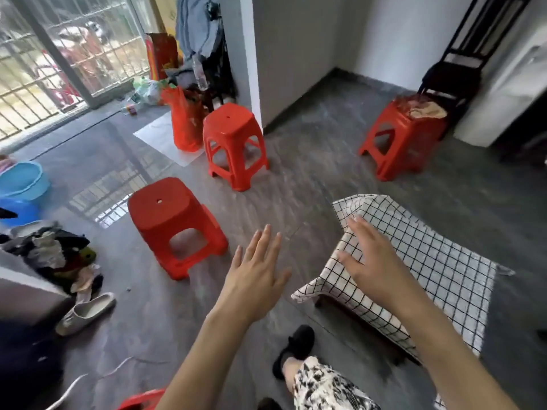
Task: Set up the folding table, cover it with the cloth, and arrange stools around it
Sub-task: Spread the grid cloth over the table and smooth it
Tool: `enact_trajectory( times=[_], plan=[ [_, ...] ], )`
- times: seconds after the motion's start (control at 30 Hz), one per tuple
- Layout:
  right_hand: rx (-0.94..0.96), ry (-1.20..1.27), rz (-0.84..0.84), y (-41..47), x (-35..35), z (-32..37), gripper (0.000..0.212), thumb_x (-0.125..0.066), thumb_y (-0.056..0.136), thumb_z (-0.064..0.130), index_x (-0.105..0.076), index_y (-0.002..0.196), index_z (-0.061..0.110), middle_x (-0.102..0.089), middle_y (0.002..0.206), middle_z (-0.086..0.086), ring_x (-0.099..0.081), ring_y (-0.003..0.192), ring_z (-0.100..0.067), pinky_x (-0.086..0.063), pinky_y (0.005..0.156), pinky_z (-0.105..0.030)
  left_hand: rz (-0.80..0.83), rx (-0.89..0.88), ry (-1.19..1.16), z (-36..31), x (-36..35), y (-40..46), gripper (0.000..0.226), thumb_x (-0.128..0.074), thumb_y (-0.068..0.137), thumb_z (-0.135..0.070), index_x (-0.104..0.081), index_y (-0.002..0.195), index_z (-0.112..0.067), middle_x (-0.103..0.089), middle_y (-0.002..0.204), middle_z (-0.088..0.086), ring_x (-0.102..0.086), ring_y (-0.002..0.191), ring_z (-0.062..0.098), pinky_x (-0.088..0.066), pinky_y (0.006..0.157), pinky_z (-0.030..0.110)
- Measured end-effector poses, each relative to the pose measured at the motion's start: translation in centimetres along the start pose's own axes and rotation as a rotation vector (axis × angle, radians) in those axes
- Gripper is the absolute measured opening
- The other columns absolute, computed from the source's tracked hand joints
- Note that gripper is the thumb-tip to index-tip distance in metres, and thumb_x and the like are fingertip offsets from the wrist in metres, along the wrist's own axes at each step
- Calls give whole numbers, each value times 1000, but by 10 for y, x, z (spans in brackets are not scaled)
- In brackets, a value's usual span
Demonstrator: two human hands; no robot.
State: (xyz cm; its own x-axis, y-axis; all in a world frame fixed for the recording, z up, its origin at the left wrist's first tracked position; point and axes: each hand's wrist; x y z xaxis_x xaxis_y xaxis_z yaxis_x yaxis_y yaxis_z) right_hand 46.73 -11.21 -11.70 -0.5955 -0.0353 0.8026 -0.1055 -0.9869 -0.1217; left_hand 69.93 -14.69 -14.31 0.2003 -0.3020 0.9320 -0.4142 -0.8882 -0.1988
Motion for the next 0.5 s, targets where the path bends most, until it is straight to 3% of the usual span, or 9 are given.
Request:
enact_trajectory(
  times=[0.2, 0.3, 0.5],
  plan=[
    [-153, 90, -101, 45, 24, -43, 65, -52, 96, 39, -17, 152, 38, -7, 159, 20, -3, 142, 5, -17, 111, -23, 204, -157, 94, -17, -6, 98, 72, -30, 100, -53, 7, 156, -25, 24, 159, -7, 19, 148, 12, 3, 122, 41],
    [-199, 68, -133, 77, 37, -66, 66, -51, 97, 38, -16, 153, 35, -5, 161, 17, -3, 145, 0, -11, 109, -22, 267, -248, 126, -34, -5, 150, 73, -33, 100, -51, 7, 156, -26, 21, 161, -6, 16, 149, 14, 1, 122, 42],
    [-293, 58, -183, 116, 38, -105, 65, -49, 98, 39, -15, 153, 34, -3, 159, 18, -3, 145, -1, -17, 112, -23, 353, -315, 115, -68, -25, 229, 80, -39, 96, -57, 7, 155, -28, 12, 163, -6, 3, 150, 17, -6, 122, 38]
  ],
)
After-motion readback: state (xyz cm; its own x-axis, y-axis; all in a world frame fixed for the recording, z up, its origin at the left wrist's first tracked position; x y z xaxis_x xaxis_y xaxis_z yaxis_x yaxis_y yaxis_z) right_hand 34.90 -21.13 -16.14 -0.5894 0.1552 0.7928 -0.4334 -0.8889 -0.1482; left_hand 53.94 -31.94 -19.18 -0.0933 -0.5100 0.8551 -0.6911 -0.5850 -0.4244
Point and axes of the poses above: each hand's wrist, its own y-axis towards the middle knuckle, its own x-axis out of the back of the hand, z = x × y
